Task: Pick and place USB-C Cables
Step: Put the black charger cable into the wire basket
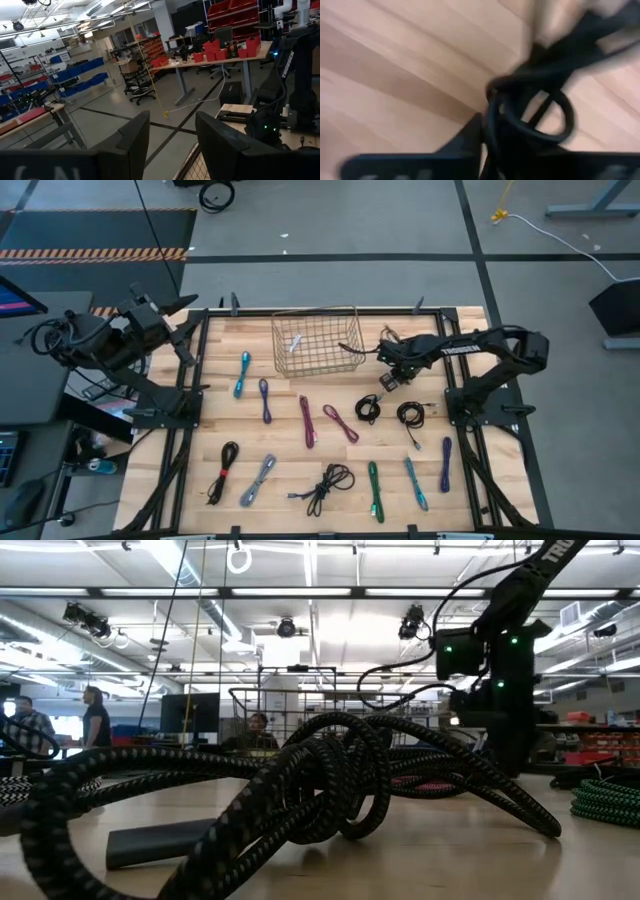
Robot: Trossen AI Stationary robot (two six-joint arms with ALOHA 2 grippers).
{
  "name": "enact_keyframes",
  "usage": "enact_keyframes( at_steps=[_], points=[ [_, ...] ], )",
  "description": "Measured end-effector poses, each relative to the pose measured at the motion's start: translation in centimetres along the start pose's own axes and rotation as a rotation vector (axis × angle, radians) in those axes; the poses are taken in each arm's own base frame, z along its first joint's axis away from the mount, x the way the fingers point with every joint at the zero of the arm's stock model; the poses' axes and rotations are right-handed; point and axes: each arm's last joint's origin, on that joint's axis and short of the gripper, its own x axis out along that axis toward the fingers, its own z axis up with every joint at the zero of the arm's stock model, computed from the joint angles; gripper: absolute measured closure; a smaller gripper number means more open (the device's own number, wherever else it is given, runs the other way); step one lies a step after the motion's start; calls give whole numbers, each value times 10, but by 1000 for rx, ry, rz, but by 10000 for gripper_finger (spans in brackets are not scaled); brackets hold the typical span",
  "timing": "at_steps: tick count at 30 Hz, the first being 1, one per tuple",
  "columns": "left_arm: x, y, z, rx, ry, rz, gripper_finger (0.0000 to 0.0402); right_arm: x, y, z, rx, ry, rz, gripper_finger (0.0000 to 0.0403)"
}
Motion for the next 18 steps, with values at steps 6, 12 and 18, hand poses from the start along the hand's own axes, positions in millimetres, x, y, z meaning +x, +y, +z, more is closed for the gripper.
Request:
enact_keyframes(
  at_steps=[6,12,18],
  points=[
    [0,0,0,-1,0,0,234,-25,-4,-6,17,-33,54,354],
    [0,0,0,-1,0,0,234,-84,-3,-8,-15,-158,105,354],
    [0,0,0,-1,0,0,234,-166,-2,6,-73,-424,233,354]
  ],
)
